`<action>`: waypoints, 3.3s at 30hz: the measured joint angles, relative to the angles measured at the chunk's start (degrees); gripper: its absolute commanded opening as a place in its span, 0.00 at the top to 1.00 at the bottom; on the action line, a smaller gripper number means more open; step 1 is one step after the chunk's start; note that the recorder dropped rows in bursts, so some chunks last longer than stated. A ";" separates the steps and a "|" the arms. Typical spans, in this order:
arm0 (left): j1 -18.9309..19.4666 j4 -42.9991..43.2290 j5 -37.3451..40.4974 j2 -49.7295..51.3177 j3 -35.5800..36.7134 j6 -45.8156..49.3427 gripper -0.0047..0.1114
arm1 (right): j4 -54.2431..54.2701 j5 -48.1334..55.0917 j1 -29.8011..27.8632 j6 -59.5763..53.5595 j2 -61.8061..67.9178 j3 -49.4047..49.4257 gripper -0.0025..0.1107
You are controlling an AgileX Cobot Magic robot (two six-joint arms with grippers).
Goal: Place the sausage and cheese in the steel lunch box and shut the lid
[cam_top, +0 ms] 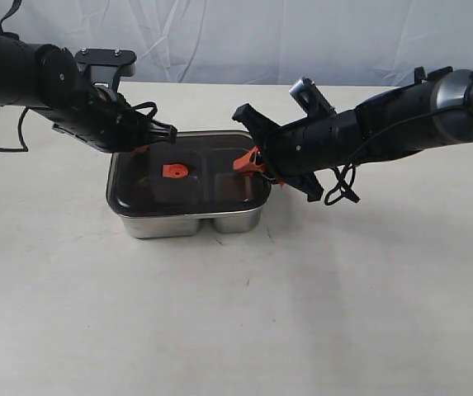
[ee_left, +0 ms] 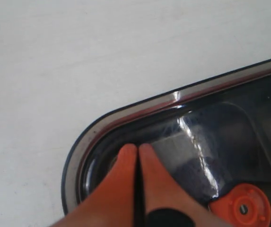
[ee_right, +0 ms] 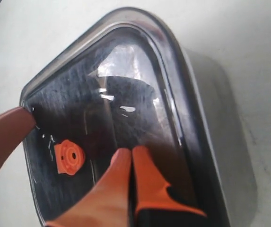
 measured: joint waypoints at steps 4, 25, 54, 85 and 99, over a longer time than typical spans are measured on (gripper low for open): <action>0.00 0.49 0.00 0.67 -0.21 -0.51 0.96 | 0.12 0.52 0.00 0.00 0.10 0.00 0.99; 1.70 -3.51 -3.53 1.98 -0.91 -0.62 0.96 | -1.35 2.22 0.37 0.11 -0.47 0.10 0.99; 3.33 2.63 1.97 -13.23 3.34 0.46 0.96 | -19.35 -9.58 0.40 2.61 -14.83 0.90 0.99; 3.94 3.44 23.44 -68.19 21.54 0.46 0.96 | -79.40 19.62 -2.04 46.35 -50.17 15.59 0.99; 3.94 6.72 23.79 -68.24 21.54 0.46 0.96 | -88.74 -7.88 -21.25 45.96 -83.02 32.12 0.99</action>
